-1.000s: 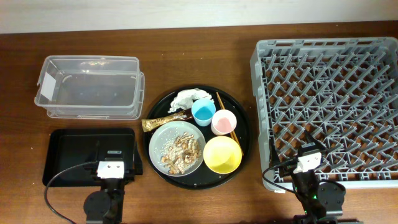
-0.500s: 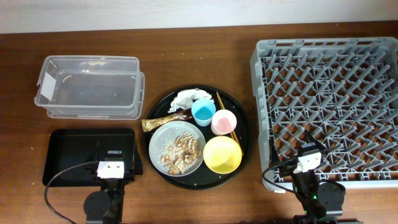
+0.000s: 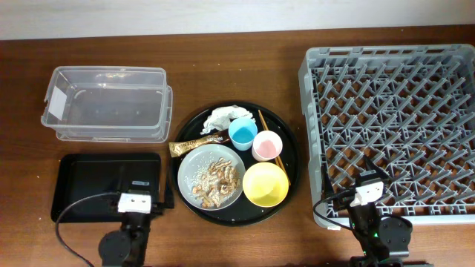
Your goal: Sort waste into correct bins and load items into the dishwasher rack
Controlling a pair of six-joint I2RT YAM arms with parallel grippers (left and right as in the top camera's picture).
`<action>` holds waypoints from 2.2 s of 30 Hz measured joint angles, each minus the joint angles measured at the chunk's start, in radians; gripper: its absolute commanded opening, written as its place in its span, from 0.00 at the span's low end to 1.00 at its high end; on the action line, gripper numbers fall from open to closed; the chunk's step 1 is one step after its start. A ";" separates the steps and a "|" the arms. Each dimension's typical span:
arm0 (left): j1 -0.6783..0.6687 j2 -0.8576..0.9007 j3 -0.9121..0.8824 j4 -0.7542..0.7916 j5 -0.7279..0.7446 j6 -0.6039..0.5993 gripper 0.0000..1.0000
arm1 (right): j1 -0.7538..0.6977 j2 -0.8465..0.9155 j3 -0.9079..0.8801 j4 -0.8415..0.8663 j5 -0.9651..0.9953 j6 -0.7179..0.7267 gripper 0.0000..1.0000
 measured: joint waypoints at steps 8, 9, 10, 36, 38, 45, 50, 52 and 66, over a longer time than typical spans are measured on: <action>0.000 0.002 -0.003 0.059 0.442 0.000 0.99 | 0.000 0.000 0.000 0.000 0.000 0.000 0.98; 0.000 0.002 -0.003 0.055 0.496 0.000 0.99 | 0.000 0.000 0.000 0.000 0.000 -0.001 0.98; 0.000 0.002 -0.003 0.068 0.551 0.000 0.99 | 0.000 0.000 0.000 0.000 0.000 0.000 0.98; -0.003 1.062 1.128 -1.104 0.611 -0.085 0.99 | 0.001 0.006 0.000 0.000 0.000 -0.001 0.99; -0.003 1.062 1.129 -1.116 0.474 -0.192 0.99 | 0.001 0.006 0.000 0.000 0.000 -0.001 0.98; -0.003 1.062 1.130 -1.116 0.383 -0.301 0.99 | 0.001 0.006 0.000 0.000 0.000 0.000 0.98; 0.018 1.062 1.130 -1.109 0.087 -0.435 0.99 | 0.001 0.006 0.000 0.000 0.000 0.000 0.98; 0.049 1.062 1.130 -1.107 -0.026 -0.482 0.99 | 0.001 0.006 0.000 0.000 0.000 0.000 0.98; 0.108 1.062 1.130 -1.118 -0.122 -0.506 0.99 | 0.002 0.006 -0.002 0.076 -0.397 0.219 0.98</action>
